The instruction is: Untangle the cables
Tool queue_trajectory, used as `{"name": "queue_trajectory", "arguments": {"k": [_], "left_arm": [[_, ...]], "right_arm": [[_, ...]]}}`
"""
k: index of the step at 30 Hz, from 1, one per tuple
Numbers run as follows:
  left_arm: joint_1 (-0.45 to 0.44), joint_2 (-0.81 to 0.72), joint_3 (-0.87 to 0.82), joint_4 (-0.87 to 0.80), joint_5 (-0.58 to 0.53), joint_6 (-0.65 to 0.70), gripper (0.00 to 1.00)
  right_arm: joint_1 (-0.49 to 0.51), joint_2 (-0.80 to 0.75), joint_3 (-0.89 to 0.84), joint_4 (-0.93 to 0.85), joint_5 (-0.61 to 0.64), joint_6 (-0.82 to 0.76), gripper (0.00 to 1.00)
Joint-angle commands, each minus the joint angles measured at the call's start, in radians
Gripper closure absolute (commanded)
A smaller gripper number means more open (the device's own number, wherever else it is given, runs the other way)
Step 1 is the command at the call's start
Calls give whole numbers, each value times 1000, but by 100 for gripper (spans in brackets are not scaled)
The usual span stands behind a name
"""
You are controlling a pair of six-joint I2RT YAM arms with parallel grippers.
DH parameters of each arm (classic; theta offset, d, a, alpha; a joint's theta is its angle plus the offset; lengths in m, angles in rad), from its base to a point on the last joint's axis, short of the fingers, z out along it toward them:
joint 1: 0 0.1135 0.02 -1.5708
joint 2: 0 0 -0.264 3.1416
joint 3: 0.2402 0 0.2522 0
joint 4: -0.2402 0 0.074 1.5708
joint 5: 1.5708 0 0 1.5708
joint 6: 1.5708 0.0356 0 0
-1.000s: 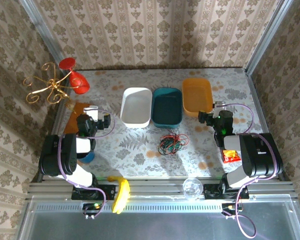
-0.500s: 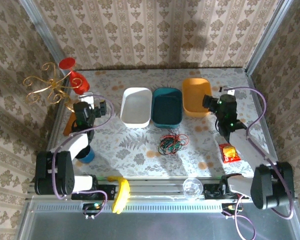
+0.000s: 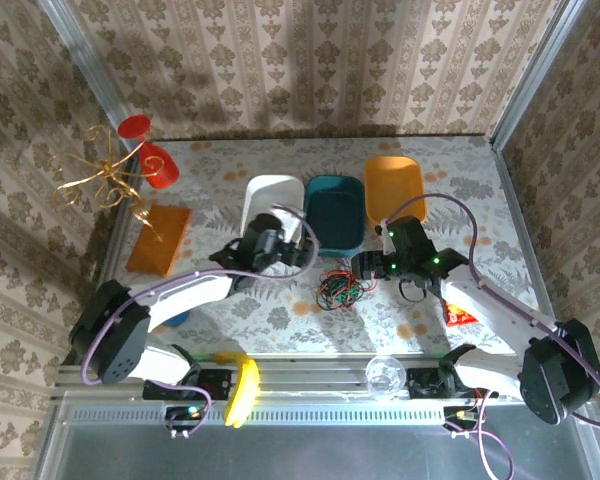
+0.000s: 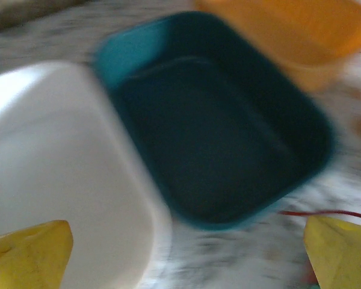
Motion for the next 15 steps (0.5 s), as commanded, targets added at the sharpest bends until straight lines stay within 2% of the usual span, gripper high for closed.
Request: {"name": "queue_trajectory", "arguments": {"k": [1, 3, 6, 8, 15], "left_arm": [[-74, 57, 68, -115, 156, 40, 0], [-99, 78, 93, -156, 216, 72, 0], [-127, 98, 128, -228, 246, 115, 0], [-133, 107, 135, -248, 270, 118, 0], [-138, 186, 161, -232, 295, 134, 0]], "right_arm": [[5, 45, 28, -117, -149, 3, 17], [4, 55, 22, -119, -146, 2, 21], [4, 61, 17, -119, -137, 0, 26], [3, 64, 17, -119, -126, -2, 35], [3, 99, 19, -81, -79, -3, 79]]}}
